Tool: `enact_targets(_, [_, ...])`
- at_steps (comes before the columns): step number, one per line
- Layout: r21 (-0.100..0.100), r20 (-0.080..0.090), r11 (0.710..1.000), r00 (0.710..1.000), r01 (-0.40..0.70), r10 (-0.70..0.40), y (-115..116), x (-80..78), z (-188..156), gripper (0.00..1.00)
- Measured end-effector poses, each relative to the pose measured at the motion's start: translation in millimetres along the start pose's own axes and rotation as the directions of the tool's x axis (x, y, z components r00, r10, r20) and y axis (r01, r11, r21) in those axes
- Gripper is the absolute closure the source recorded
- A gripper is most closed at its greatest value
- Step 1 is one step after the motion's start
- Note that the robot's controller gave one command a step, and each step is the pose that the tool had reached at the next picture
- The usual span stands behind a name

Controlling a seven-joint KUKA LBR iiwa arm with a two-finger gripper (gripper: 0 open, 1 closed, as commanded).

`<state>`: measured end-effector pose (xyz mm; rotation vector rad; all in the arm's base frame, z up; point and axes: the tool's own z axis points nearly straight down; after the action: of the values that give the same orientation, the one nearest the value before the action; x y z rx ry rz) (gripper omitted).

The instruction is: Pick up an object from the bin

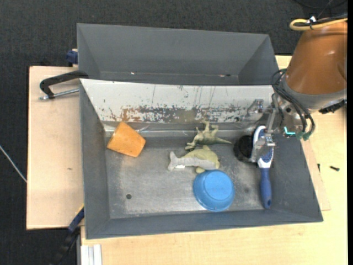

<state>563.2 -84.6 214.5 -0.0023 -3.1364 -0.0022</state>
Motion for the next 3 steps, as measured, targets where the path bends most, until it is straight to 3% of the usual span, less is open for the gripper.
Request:
enact_targets(1, [-0.002,0.005,0.981,0.981,-0.194,0.194,-66.7,-15.2,103.0,0.0])
enact_targets(2, [-0.005,0.006,0.949,0.949,-0.315,0.315,-66.3,-18.8,113.8,0.0])
enact_targets(3, [-0.014,0.016,0.845,0.845,-0.534,0.534,-59.2,-17.6,138.9,0.0])
